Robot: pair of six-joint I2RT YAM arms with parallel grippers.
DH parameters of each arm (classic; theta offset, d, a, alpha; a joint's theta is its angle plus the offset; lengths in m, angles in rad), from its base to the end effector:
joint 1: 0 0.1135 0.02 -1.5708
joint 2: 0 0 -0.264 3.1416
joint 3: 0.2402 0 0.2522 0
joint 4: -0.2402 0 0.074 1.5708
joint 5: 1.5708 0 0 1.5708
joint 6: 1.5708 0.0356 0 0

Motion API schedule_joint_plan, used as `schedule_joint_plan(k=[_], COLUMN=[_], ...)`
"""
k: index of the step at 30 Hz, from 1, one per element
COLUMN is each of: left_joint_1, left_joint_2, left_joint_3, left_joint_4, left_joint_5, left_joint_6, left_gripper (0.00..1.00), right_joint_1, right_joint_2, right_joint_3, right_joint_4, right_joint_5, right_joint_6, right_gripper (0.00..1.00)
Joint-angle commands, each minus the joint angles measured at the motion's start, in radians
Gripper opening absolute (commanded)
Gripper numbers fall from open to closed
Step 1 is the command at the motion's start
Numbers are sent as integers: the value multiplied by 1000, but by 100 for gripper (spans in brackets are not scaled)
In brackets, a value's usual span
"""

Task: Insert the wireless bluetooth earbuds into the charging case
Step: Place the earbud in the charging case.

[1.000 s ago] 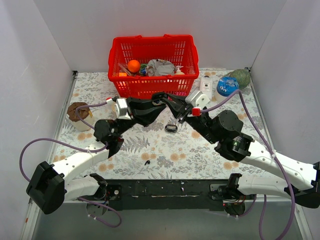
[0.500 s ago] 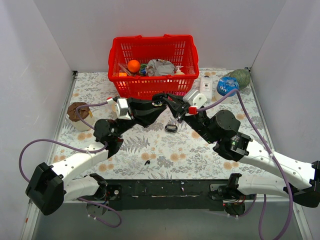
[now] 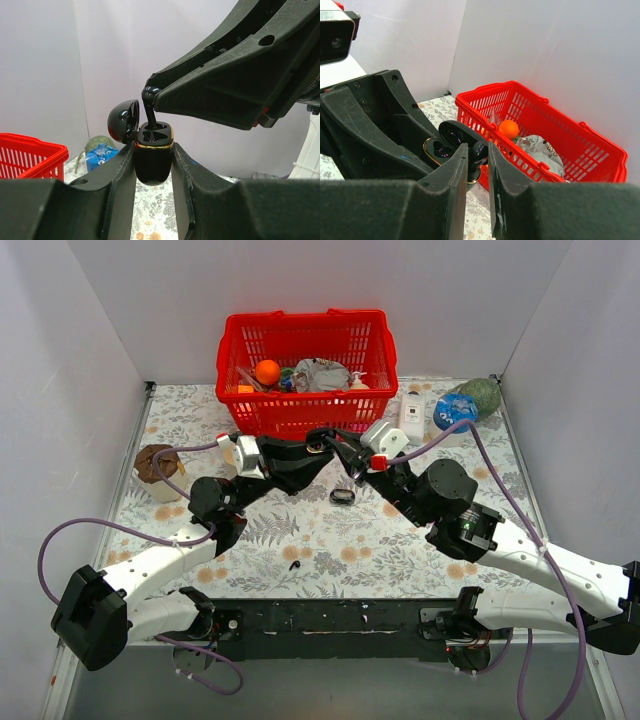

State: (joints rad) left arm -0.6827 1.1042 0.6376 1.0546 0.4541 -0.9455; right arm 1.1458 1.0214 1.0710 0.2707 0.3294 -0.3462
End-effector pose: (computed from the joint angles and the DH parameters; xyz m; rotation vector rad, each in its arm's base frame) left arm 0.1726 -0.1605 0.3515 0.3284 1.1588 -1.6778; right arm 0.1037 0.2012 0.4446 -0.6372 1.1137 0.4828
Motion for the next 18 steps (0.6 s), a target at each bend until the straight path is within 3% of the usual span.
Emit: schedule_joint_plan(k=[1,18], left_joint_1=[-3,-3], left_joint_2=[-27,-6], left_joint_3=[22,22], left_joint_4=[24,44], left_joint_5=[-5,-17], left_joint_6=[14,7], left_gripper=[0,0], right_joint_1=[3,3], right_joint_2=[2,2], right_joint_3=[41,64], right_joint_4=[-77,-179], right_joint_5=[-24,-50], right_joint_6=[-20,-19], right_gripper=[1,1])
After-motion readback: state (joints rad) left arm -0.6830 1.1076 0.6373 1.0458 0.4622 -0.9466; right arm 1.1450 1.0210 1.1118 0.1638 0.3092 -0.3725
